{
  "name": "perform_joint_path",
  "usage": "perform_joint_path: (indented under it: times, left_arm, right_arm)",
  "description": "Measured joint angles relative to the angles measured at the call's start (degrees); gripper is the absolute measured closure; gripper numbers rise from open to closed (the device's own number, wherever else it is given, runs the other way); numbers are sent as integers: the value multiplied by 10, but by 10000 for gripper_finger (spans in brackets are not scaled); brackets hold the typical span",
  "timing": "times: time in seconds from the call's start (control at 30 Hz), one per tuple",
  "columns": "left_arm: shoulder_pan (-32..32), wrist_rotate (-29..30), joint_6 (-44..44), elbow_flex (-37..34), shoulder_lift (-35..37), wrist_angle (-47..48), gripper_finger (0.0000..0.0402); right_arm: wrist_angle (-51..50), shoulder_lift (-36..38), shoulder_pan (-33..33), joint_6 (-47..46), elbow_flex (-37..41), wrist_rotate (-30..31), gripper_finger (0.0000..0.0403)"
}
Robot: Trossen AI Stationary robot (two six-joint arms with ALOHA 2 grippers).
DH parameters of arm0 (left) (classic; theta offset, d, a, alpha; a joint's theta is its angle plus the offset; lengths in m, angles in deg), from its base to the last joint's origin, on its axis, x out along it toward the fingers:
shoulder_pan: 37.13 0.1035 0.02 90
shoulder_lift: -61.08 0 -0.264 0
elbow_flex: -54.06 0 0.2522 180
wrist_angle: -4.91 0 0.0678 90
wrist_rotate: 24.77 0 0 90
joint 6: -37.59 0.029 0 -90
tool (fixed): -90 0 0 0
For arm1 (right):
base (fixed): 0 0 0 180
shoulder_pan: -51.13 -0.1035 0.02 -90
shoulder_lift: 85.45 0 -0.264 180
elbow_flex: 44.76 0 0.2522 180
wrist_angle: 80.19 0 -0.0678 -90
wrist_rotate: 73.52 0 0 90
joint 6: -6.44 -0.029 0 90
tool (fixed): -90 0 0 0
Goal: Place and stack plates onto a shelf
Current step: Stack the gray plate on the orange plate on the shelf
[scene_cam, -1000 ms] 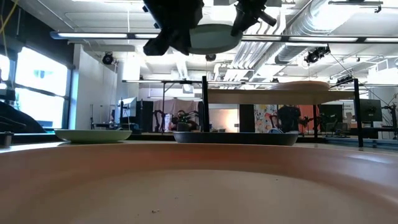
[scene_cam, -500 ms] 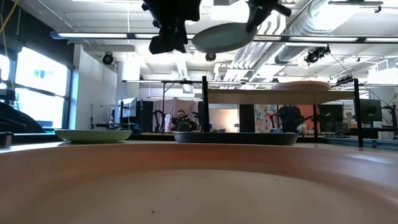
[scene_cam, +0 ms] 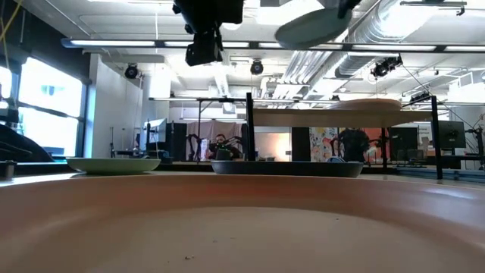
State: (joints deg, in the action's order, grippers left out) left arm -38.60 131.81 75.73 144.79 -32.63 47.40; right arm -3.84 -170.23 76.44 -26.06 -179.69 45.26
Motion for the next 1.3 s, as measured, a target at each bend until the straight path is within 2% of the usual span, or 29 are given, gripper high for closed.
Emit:
perform_joint_path:
  times: [0.13, 0.27, 0.53, 0.73, 1.0, 1.3]
  left_arm:
    - [0, 12, -21, 0, 0, 1, 271]
    - [0, 13, -35, 0, 0, 1, 271]
    - [0, 13, -45, 0, 0, 1, 271]
    - [0, -2, -51, 0, 0, 1, 271]
    - [0, -19, -66, 0, 0, 1, 271]
    - [0, -49, -96, 0, 0, 1, 271]
  right_arm:
    - [1, 63, 14, -10, 69, -3, 403]
    - [23, 141, 40, -42, 170, -3, 403]
    - [140, 288, 104, -98, 390, -54, 403]
    - [204, 372, 147, -182, 516, -74, 403]
    - [271, 433, 183, -316, 632, -82, 403]
    - [320, 442, 193, -450, 700, -83, 403]
